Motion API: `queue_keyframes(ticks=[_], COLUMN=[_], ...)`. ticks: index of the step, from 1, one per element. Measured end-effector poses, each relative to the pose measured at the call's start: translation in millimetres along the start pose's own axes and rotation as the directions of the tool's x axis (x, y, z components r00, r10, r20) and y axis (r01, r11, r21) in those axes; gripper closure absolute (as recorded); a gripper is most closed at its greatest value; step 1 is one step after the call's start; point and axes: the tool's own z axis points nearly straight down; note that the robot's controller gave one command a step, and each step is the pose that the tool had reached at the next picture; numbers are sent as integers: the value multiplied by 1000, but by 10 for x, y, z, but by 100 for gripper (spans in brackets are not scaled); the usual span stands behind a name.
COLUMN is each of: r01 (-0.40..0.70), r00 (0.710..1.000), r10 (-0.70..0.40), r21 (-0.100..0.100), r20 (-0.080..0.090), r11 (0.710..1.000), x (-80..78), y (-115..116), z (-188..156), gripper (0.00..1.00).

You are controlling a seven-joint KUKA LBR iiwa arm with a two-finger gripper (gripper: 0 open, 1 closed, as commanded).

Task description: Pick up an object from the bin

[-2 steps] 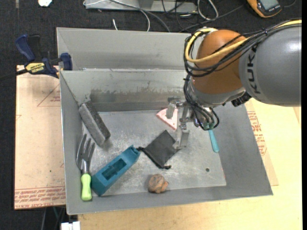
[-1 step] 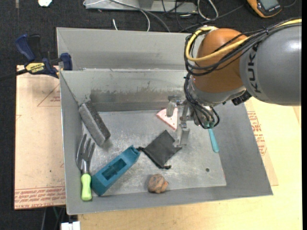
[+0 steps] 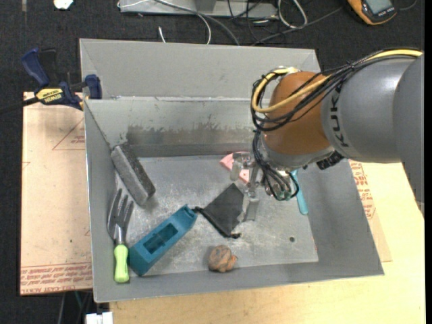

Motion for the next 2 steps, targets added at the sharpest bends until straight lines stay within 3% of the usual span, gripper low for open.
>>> queue_keyframes(ticks=[1, 2], r01=[-2, 48], r00=[1000, 999], r10=[2, -48], r21=[0, 0], r20=[-3, -1], r11=[1000, 999], x=[158, 239], y=[-25, 109], z=[252, 443], gripper=[0, 0])
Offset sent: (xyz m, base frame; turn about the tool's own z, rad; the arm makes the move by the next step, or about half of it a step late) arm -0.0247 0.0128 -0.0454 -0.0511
